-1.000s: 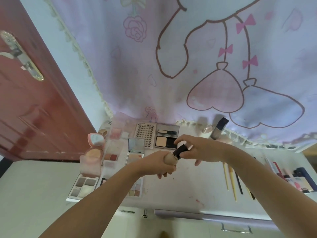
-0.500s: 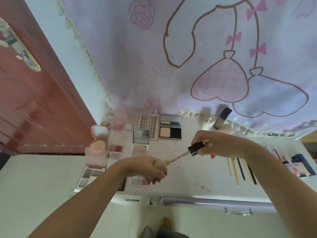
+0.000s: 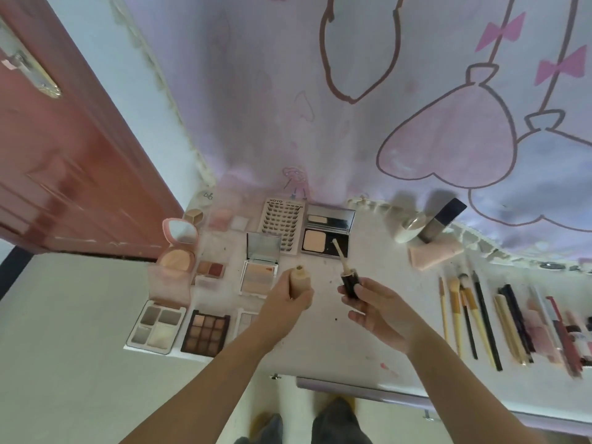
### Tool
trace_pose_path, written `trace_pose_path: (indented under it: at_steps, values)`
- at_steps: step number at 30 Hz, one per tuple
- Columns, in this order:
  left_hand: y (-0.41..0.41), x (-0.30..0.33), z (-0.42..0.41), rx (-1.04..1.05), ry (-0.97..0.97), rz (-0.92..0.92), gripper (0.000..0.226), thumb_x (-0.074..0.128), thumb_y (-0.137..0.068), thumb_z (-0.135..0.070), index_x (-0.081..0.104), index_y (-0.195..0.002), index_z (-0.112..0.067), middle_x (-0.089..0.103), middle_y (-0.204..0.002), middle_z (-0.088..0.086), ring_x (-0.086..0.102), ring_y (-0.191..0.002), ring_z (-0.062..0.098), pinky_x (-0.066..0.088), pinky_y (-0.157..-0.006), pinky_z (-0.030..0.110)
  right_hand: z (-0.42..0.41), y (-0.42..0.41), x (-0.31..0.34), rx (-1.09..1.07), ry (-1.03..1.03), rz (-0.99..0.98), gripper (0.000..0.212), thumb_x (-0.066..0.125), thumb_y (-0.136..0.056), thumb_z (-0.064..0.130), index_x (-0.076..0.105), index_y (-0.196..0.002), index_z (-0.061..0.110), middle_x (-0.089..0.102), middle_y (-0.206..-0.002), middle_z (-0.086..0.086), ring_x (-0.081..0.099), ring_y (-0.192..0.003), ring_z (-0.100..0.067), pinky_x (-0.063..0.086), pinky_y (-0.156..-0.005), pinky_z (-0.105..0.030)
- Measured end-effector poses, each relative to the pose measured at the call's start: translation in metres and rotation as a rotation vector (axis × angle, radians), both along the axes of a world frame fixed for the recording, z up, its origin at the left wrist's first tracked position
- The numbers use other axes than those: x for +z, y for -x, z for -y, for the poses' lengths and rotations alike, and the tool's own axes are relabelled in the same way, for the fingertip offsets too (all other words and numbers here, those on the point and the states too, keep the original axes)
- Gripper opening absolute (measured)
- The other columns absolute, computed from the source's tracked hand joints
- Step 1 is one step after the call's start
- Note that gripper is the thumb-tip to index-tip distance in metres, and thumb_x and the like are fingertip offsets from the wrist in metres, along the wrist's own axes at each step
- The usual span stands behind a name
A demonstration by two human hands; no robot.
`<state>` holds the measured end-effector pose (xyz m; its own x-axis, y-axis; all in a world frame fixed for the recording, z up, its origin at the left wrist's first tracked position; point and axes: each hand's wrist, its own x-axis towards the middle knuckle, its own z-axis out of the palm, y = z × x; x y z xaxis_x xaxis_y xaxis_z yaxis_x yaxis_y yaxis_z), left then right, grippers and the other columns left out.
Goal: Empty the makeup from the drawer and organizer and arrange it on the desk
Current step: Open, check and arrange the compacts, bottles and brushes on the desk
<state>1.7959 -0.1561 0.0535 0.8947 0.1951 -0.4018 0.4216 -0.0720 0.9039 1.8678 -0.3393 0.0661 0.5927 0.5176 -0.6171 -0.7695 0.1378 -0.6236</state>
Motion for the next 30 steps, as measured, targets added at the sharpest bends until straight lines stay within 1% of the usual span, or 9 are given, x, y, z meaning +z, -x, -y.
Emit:
trace_pose_path:
  at_steps: [4, 8, 11, 14, 18, 22, 25, 28, 30]
  values:
    - [-0.015, -0.015, 0.012, 0.171, -0.194, 0.064, 0.025, 0.058, -0.091, -0.016, 0.047, -0.111, -0.025, 0.056, -0.095, -0.008, 0.054, -0.086, 0.004, 0.04, -0.07, 0.012, -0.012, -0.019, -0.017, 0.095, -0.029, 0.111, 0.028, 0.05, -0.091, 0.007, 0.048, -0.12, 0.008, 0.066, -0.117, -0.011, 0.064, -0.107, -0.022, 0.056, -0.077, -0.032]
    - [-0.027, -0.026, 0.02, 0.286, -0.308, 0.106, 0.032, 0.066, -0.085, -0.016, 0.046, -0.106, -0.028, 0.055, -0.095, -0.014, 0.053, -0.088, -0.001, 0.039, -0.072, 0.006, -0.026, -0.025, -0.036, 0.278, 0.41, 0.586, 0.028, 0.048, -0.097, 0.011, 0.042, -0.121, 0.023, 0.06, -0.12, 0.013, 0.055, -0.109, 0.003, 0.046, -0.093, -0.023]
    - [-0.033, -0.033, 0.025, 0.34, -0.378, 0.129, 0.038, 0.066, -0.085, -0.013, 0.042, -0.107, -0.032, 0.052, -0.097, -0.017, 0.048, -0.088, -0.004, 0.036, -0.074, 0.007, -0.04, -0.025, -0.054, 0.217, 0.574, 0.795, 0.032, 0.054, -0.094, 0.015, 0.042, -0.117, 0.033, 0.053, -0.114, 0.016, 0.05, -0.103, 0.004, 0.039, -0.083, -0.01]
    - [-0.041, -0.038, 0.025, 0.364, -0.417, 0.156, 0.039, 0.063, -0.087, -0.012, 0.04, -0.108, -0.036, 0.051, -0.1, -0.018, 0.049, -0.09, -0.004, 0.035, -0.08, 0.01, -0.053, -0.025, -0.071, 0.137, 0.633, 0.858, 0.032, 0.057, -0.092, 0.016, 0.043, -0.113, 0.035, 0.053, -0.109, 0.016, 0.051, -0.097, 0.004, 0.037, -0.079, -0.008]
    - [-0.048, -0.043, 0.021, 0.375, -0.401, 0.145, 0.035, 0.057, -0.092, -0.015, 0.04, -0.102, -0.044, 0.05, -0.097, -0.023, 0.048, -0.092, -0.015, 0.036, -0.078, 0.002, -0.067, -0.02, -0.088, 0.115, 0.699, 0.946, 0.028, 0.061, -0.089, 0.019, 0.052, -0.113, 0.028, 0.058, -0.11, 0.013, 0.052, -0.104, -0.005, 0.04, -0.092, -0.021]
    - [-0.05, -0.047, 0.019, 0.376, -0.415, 0.138, 0.031, 0.056, -0.092, -0.013, 0.044, -0.112, -0.034, 0.051, -0.106, -0.017, 0.047, -0.096, -0.005, 0.035, -0.084, 0.0, -0.076, -0.019, -0.091, 0.111, 0.838, 1.019, 0.027, 0.062, -0.089, 0.021, 0.056, -0.115, 0.019, 0.057, -0.111, 0.008, 0.046, -0.105, -0.009, 0.033, -0.092, -0.022]
    - [-0.05, -0.05, 0.019, 0.386, -0.419, 0.118, 0.036, 0.056, -0.092, -0.014, 0.047, -0.125, -0.024, 0.052, -0.117, -0.012, 0.048, -0.11, 0.001, 0.037, -0.098, 0.013, -0.078, -0.017, -0.092, 0.145, 0.9, 1.078, 0.026, 0.061, -0.089, 0.023, 0.057, -0.114, 0.016, 0.061, -0.111, 0.002, 0.049, -0.106, -0.016, 0.032, -0.089, -0.023]
    - [-0.05, -0.052, 0.02, 0.389, -0.416, 0.09, 0.049, 0.057, -0.092, -0.014, 0.038, -0.137, -0.017, 0.049, -0.133, -0.004, 0.044, -0.125, 0.008, 0.036, -0.106, 0.023, -0.077, -0.018, -0.091, 0.172, 0.891, 1.035, 0.029, 0.06, -0.09, 0.026, 0.055, -0.117, 0.018, 0.059, -0.115, 0.003, 0.048, -0.11, -0.015, 0.031, -0.091, -0.021]
    - [-0.048, -0.047, 0.022, 0.383, -0.432, 0.096, 0.059, 0.055, -0.092, -0.011, 0.028, -0.144, -0.018, 0.04, -0.144, -0.001, 0.035, -0.134, 0.01, 0.029, -0.108, 0.016, -0.074, -0.017, -0.088, 0.182, 0.859, 0.982, 0.035, 0.061, -0.09, 0.028, 0.051, -0.122, 0.02, 0.055, -0.12, 0.005, 0.046, -0.114, -0.012, 0.035, -0.099, -0.024]
